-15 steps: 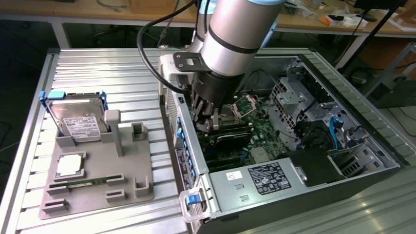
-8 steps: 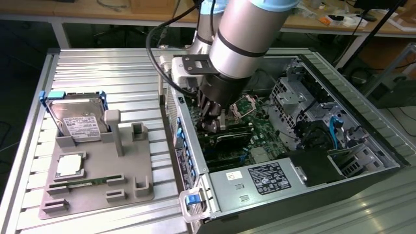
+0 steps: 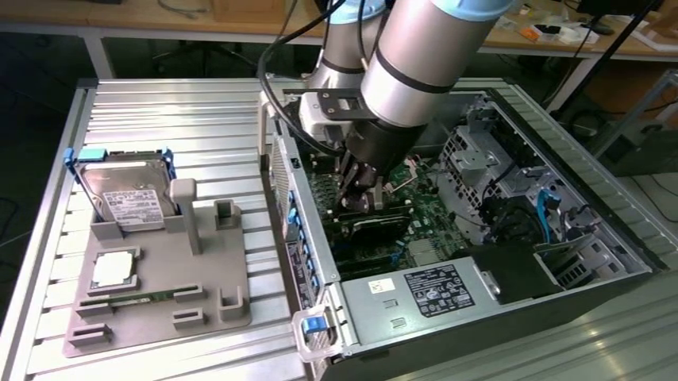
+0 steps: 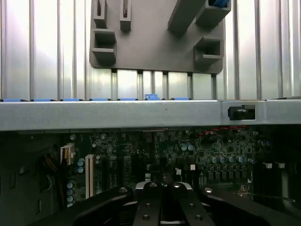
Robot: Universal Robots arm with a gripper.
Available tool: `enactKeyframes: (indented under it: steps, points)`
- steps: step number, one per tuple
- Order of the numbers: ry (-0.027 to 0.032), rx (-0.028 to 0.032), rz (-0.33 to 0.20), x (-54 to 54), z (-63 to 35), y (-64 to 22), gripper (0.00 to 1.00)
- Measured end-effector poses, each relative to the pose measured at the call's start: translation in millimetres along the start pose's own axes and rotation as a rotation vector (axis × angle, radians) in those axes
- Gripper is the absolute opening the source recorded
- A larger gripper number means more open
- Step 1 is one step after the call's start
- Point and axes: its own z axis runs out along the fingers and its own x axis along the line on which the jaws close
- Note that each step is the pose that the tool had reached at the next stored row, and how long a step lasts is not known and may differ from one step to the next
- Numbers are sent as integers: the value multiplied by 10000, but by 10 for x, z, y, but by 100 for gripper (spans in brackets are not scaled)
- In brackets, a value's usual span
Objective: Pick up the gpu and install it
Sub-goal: 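Press down on the gpu until it lock into place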
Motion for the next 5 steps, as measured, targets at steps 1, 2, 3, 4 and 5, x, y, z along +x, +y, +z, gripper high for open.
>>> enactKeyframes:
  steps: [1,2,3,4,5]
  points:
    - [1,-1,0,0,-1,0,11]
    - [0,0,0,0,0,0,11]
    - [0,0,0,0,0,0,11]
    - [1,-1,1,0,0,0,11]
    - [0,0,0,0,0,0,11]
